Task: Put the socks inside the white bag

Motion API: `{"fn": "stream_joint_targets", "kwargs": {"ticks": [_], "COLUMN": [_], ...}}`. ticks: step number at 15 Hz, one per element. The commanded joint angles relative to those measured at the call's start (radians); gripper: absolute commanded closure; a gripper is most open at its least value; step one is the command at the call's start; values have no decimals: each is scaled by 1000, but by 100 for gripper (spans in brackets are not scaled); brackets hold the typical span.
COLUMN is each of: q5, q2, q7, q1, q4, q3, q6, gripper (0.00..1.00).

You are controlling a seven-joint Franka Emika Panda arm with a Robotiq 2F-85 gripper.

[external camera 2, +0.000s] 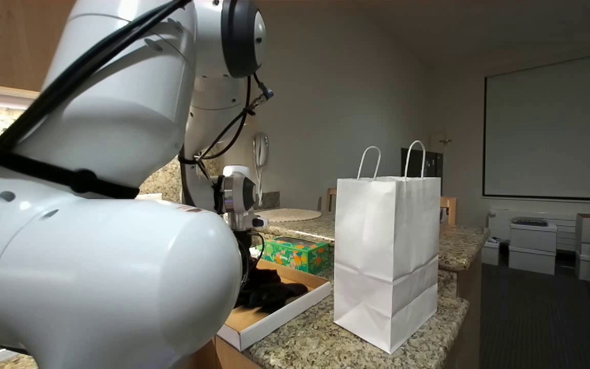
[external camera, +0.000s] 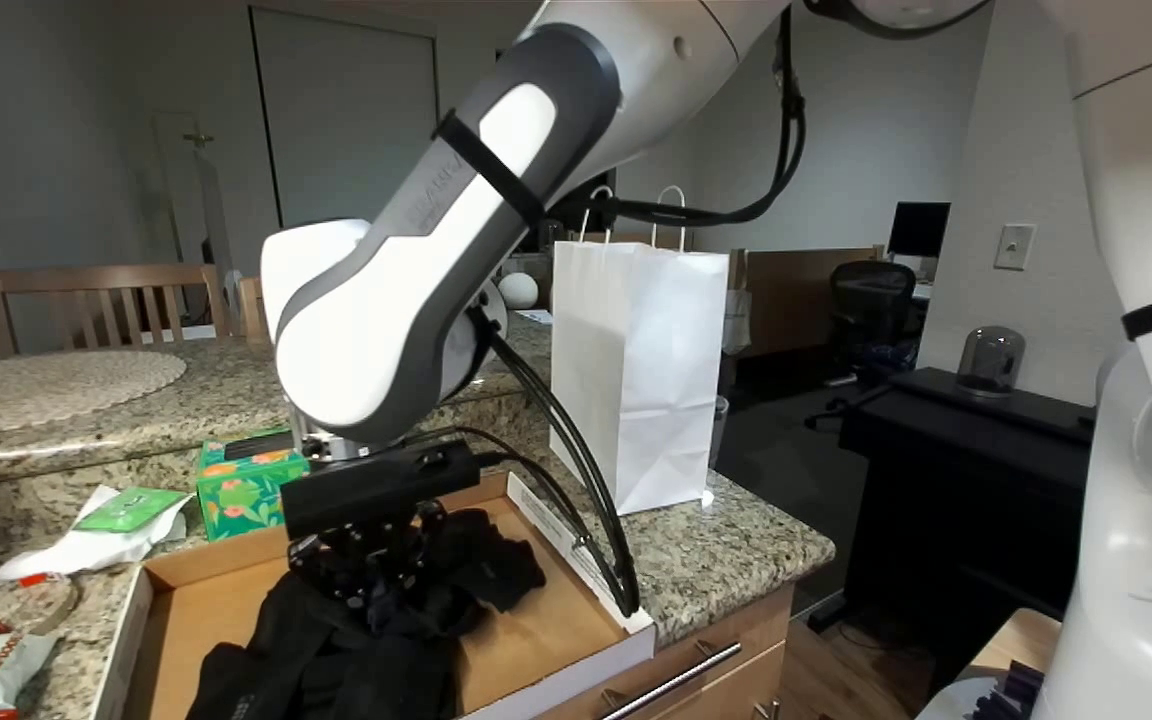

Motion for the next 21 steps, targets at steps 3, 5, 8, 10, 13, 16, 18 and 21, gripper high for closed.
{"fn": "stream_joint_targets", "kwargs": {"ticks": [3, 5, 8, 10, 13, 16, 18, 21], "q5": [48, 49, 79, 148, 203, 200, 187, 158], "q2": [-25, -38, -76, -107, -171, -239, -272, -311], "q7": [-68, -85, -156, -282, -387, -422, -446, -468], "q1": [-8, -10, -17, -35, -39, -37, -37, -34], "q4": [50, 83, 130, 157, 203, 266, 330, 421], "q3": [8, 9, 28, 54, 59, 57, 59, 67], "q6": [-127, -189, -282, -341, -495, -648, -747, -869], "gripper": [90, 90, 90, 90, 90, 90, 90, 90]}}
